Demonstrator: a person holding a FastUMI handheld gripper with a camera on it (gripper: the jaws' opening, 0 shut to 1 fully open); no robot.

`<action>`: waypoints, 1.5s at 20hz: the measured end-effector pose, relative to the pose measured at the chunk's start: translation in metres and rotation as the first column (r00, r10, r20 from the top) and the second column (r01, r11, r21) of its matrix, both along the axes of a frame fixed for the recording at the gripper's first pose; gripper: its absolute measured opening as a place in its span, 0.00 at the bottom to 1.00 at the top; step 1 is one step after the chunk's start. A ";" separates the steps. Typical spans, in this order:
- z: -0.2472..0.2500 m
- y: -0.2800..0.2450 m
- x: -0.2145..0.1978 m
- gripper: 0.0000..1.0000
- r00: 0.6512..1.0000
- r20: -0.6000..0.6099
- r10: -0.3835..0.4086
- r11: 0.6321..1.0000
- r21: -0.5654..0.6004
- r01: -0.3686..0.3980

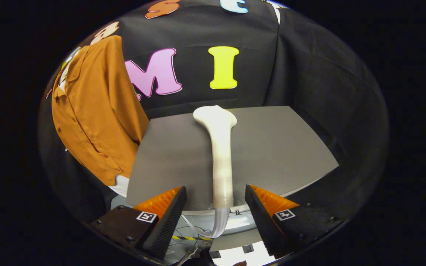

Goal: Iron the clothes twice with a garment steamer, once on the left side and once on the right side.

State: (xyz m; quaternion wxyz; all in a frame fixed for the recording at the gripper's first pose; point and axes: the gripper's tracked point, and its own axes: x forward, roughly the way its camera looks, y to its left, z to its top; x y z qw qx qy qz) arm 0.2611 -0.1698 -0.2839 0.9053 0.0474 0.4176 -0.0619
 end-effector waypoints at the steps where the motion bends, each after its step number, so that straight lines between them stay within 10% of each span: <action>1: -0.008 -0.002 0.005 0.92 1.000 -0.022 0.003 1.000 -0.001 -0.003; 7: -0.031 -0.003 0.010 0.34 0.997 -0.021 0.072 0.997 0.018 -0.071; 9: -0.030 0.001 0.013 0.28 0.995 0.039 0.089 0.995 0.046 -0.091; 17: 0.076 0.000 0.011 0.28 0.898 0.439 -0.003 1.000 -0.007 0.006; 26: 0.162 0.138 -0.033 0.28 0.707 0.705 0.050 0.999 -0.038 -0.032; 30: 0.169 0.196 -0.021 0.28 0.681 0.724 0.108 0.993 -0.110 -0.041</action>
